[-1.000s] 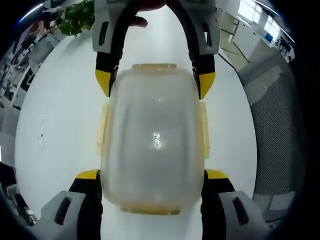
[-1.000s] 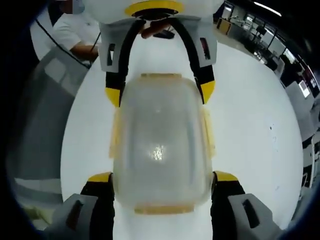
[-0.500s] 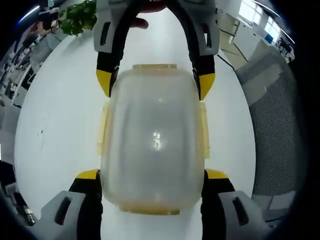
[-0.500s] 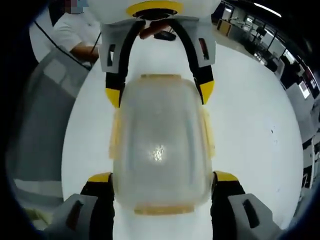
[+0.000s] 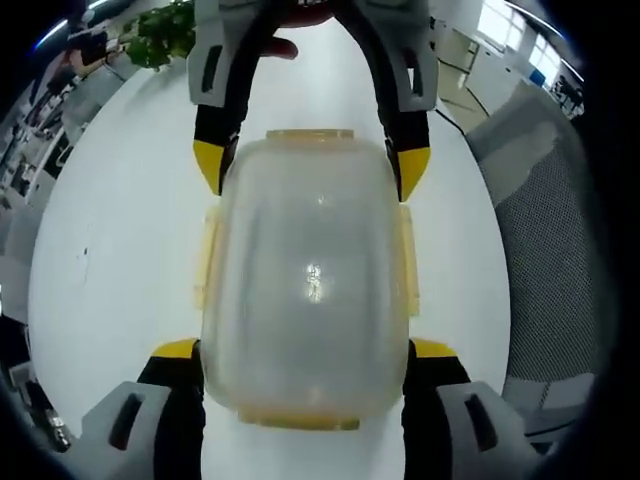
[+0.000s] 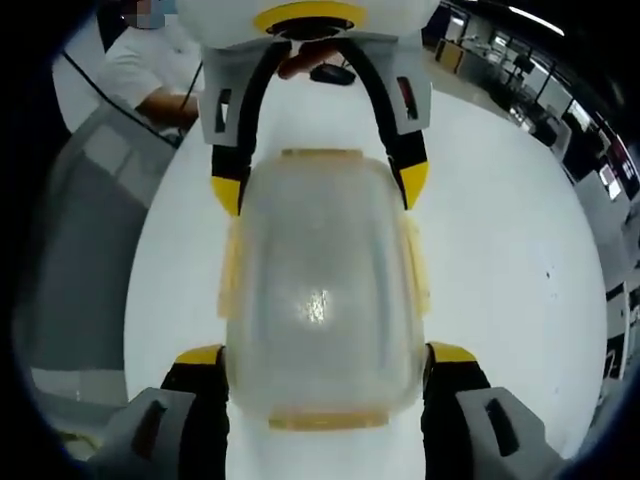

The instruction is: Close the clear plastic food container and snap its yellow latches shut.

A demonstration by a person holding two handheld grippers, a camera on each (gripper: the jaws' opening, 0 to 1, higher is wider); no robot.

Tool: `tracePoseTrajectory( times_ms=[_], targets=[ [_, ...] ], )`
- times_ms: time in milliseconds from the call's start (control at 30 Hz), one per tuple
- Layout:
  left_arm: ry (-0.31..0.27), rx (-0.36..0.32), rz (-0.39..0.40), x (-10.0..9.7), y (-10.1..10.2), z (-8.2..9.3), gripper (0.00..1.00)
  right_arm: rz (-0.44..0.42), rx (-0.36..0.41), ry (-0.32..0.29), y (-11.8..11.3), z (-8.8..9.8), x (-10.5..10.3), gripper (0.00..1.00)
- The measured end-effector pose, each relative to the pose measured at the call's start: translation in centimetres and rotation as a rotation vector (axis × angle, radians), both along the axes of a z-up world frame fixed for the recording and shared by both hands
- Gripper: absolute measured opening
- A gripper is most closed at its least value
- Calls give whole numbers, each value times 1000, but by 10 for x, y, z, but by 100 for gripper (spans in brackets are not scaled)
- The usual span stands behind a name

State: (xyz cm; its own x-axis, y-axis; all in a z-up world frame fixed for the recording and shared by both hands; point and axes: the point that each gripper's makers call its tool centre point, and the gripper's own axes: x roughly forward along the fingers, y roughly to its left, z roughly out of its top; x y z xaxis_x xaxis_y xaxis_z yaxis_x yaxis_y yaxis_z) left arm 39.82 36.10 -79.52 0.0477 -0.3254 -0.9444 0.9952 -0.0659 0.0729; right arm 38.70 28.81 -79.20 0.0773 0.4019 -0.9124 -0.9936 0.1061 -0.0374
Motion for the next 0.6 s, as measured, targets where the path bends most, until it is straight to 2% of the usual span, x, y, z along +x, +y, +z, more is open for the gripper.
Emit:
tracePoseTrajectory(
  times_ms=[600],
  targets=[
    [-1, -4, 5, 0, 24, 0, 82, 1, -5, 1, 25, 0, -1, 80]
  ],
)
